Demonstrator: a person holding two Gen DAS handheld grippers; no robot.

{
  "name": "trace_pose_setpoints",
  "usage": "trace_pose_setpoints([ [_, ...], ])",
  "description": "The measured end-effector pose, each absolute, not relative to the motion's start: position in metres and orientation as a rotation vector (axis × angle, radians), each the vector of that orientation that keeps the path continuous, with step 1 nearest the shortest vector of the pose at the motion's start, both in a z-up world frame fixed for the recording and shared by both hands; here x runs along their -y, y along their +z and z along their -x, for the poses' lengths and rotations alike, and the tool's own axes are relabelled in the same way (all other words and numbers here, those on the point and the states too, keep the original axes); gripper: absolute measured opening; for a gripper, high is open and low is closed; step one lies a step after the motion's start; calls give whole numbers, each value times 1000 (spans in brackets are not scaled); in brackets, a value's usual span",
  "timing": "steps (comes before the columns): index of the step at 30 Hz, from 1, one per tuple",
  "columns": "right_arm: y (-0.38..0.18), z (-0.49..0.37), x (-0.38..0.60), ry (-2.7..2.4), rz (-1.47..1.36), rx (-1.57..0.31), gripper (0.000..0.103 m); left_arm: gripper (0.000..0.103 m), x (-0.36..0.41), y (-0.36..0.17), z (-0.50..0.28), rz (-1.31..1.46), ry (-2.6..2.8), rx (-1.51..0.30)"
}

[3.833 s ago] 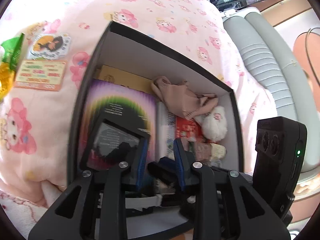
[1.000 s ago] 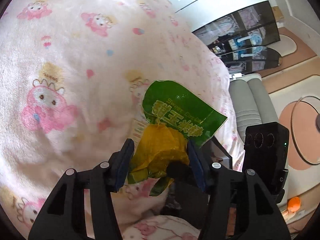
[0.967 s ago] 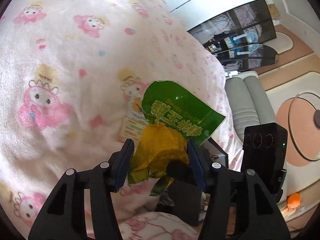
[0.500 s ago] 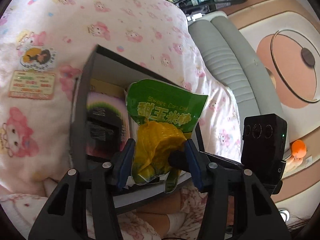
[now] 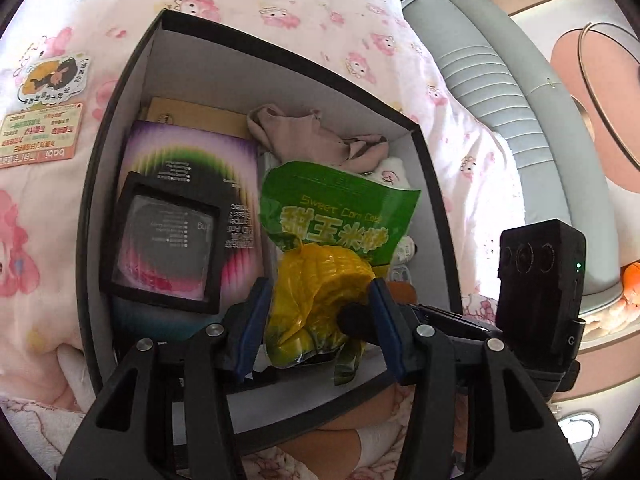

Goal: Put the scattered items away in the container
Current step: 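Lower the snack bag into the box and open the left gripper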

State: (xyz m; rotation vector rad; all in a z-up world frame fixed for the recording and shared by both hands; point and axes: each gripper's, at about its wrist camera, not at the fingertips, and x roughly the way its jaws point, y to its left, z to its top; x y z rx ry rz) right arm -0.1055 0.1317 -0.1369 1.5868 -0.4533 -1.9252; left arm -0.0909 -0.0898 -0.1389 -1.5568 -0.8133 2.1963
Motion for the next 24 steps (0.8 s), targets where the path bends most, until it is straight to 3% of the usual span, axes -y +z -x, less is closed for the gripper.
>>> trace_pose_setpoints([
  [16,-88,95,-153,-2214,-1436,248,35,50,94,-136,87,1549,2236,782],
  [24,-118,89,-119,-2051,-1531,188,30,50,92,-137,89,1531,2223,811],
])
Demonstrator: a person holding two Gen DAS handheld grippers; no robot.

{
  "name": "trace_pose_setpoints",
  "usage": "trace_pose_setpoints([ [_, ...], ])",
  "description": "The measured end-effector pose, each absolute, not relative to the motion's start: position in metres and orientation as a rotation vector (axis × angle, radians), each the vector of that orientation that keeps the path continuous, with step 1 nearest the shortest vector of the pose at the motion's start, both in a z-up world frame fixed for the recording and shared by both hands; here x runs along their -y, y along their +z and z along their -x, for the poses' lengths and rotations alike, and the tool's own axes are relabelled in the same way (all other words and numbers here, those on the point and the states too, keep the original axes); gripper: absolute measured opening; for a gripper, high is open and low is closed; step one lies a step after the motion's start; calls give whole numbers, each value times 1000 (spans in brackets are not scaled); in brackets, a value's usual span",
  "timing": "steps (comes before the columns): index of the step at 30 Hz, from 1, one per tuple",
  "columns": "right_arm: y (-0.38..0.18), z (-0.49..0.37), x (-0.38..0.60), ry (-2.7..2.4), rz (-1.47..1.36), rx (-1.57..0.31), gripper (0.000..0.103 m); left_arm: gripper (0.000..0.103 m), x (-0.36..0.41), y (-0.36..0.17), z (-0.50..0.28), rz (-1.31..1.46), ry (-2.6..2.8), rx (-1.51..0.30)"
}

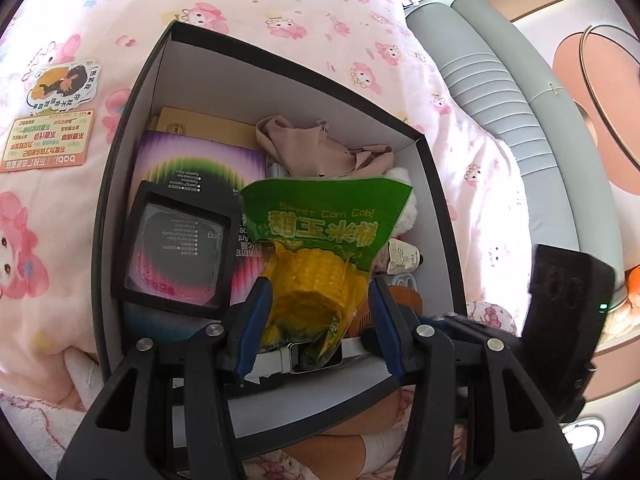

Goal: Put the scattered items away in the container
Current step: 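Lower the snack bag into the box and open the left gripper, then move the left gripper to the cartoon sticker and printed card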

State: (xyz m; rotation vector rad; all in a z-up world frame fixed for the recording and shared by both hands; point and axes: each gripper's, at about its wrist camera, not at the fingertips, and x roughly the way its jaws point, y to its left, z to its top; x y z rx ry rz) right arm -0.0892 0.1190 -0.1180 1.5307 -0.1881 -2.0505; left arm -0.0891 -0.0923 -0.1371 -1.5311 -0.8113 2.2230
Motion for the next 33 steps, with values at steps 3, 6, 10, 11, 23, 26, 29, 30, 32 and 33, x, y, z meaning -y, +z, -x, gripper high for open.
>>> trace_pose_setpoints([
  [3,-128,92,-107,-2063,-1552,159,23,50,90,-138,91,1553,2232,786],
  [6,-130,101,-102,-2118,-1544,181,23,45,89,-141,92,1593,2242,759],
  [10,-125,101,-108,-2170,-1534,170,23,45,88,-141,93,1568,2230,763],
  [11,-122,100,-111,-2164,-1526,190,23,45,88,-141,93,1564,2227,764],
  [23,-123,94,-124,-2164,-1618,210,25,45,70,-134,94,1568,2295,614],
  [26,-104,87,-120,-2198,-1577,159,25,45,72,-112,78,1461,2342,601],
  [29,-77,77,-109,-2198,-1498,127,26,44,81,-92,60,1375,2363,636],
  [30,-69,73,-104,-2204,-1477,106,26,45,88,-85,53,1353,2379,642],
  [32,-60,70,-87,-2187,-1421,69,28,46,99,-73,49,1335,2419,645],
  [33,-57,68,-81,-2179,-1405,58,29,46,107,-68,47,1337,2444,649],
])
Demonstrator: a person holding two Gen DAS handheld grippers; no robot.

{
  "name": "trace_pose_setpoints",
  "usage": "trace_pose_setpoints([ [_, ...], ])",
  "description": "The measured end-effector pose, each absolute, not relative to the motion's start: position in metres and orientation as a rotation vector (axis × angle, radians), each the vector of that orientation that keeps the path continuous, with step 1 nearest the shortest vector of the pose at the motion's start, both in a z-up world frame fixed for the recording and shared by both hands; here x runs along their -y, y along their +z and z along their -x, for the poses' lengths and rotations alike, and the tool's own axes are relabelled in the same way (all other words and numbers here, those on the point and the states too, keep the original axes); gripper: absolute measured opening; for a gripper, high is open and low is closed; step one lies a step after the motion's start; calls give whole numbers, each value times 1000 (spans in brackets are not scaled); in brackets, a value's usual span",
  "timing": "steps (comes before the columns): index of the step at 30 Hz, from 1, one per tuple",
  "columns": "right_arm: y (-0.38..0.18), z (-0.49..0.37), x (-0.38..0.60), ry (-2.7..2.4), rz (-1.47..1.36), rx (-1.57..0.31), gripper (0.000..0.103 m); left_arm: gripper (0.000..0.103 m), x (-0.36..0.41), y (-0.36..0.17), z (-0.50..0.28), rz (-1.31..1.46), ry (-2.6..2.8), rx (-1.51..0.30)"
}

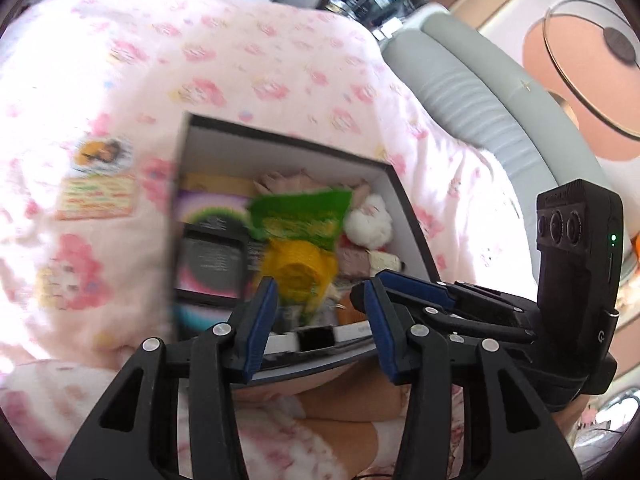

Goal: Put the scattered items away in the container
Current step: 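Move the left gripper to the cartoon sticker and printed card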

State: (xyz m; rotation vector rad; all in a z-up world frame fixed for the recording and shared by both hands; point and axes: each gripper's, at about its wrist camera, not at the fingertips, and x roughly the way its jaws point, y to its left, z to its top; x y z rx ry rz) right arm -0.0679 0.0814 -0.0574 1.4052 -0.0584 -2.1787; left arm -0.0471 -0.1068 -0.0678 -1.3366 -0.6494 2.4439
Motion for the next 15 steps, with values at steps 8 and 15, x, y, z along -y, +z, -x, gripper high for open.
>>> trace_pose_setpoints([
  [8,-38,84,19,-2001,-1317,-9,30,47,208,-65,31,1376,2590,831],
  [15,-67,130,114,-1831,-1441,-48,30,47,310,-121,56,1464,2536,1104],
])
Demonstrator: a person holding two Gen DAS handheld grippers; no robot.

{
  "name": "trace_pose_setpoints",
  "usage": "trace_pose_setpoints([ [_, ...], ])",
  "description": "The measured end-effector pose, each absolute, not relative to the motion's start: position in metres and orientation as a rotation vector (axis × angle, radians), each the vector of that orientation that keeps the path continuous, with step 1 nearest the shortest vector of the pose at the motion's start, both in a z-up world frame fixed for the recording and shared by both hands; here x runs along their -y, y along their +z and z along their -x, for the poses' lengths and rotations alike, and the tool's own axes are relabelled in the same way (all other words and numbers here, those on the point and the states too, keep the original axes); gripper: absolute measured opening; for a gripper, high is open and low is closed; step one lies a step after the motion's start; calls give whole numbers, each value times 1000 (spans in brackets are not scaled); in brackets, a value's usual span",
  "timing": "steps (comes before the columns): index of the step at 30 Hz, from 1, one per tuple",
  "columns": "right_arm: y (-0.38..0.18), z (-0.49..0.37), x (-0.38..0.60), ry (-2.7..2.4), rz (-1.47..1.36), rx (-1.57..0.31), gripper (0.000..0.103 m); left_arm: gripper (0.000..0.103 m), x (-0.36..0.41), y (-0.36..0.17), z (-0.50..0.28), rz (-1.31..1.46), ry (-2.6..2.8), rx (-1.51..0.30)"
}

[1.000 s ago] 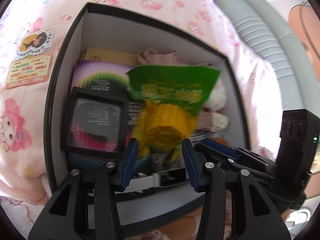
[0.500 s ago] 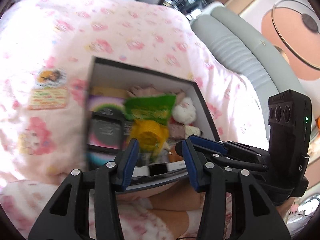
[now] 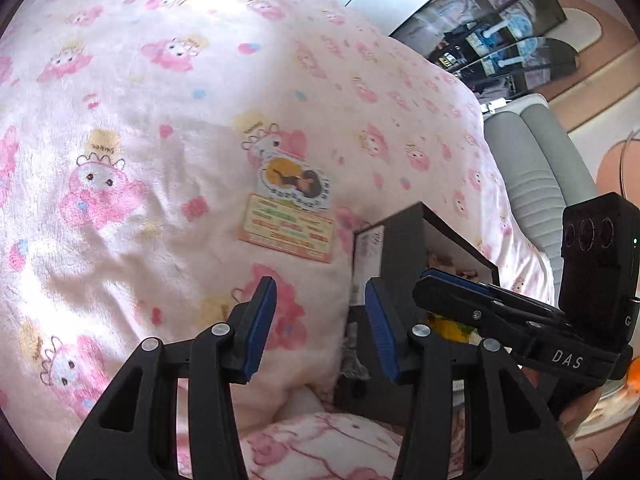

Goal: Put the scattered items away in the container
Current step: 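Move the left gripper to the cartoon sticker and printed card, then grasp the sticker and card together with the left gripper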

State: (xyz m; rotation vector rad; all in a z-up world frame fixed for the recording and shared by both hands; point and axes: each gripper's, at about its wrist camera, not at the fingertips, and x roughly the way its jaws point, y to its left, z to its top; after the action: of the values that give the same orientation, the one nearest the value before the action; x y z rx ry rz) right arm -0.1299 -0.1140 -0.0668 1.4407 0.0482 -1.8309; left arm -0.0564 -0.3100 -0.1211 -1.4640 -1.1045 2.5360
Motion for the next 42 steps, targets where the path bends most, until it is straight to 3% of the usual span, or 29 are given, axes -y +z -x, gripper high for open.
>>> trace_pose_setpoints([
  [6,-117,173,165,-1808,-1601,-122,30,46,357,-177,102,1582,2392,1246],
  [15,-141,198,168,-1880,-1640,-93,30,45,352,-229,152,1704,2294,1134],
  [16,-143,197,171,-1889,-1642,-107,30,43,351,-234,155,1697,2279,1149],
  [18,-145,195,172,-1892,-1643,-110,30,14,352,-238,156,1670,2250,1191],
  [23,-149,192,174,-1888,-1646,-114,30,5,360,-222,128,1557,2284,1253],
  [30,-160,189,184,-1806,-1708,-28,32,4,377,-196,59,1546,2427,1271],
  [32,-166,187,189,-1796,-1716,-60,39,5,384,-199,46,1576,2419,1272],
  [34,-176,183,197,-1773,-1730,-97,43,11,392,-211,42,1621,2417,1297],
  [36,-188,183,205,-1730,-1778,-131,44,24,396,-222,40,1643,2393,1335],
  [39,-202,185,222,-1649,-1803,-151,49,32,400,-232,46,1589,2387,1409],
  [41,-214,186,232,-1627,-1822,-199,51,31,400,-238,54,1610,2389,1437],
  [42,-217,186,232,-1616,-1837,-187,51,23,398,-237,56,1642,2388,1438],
])
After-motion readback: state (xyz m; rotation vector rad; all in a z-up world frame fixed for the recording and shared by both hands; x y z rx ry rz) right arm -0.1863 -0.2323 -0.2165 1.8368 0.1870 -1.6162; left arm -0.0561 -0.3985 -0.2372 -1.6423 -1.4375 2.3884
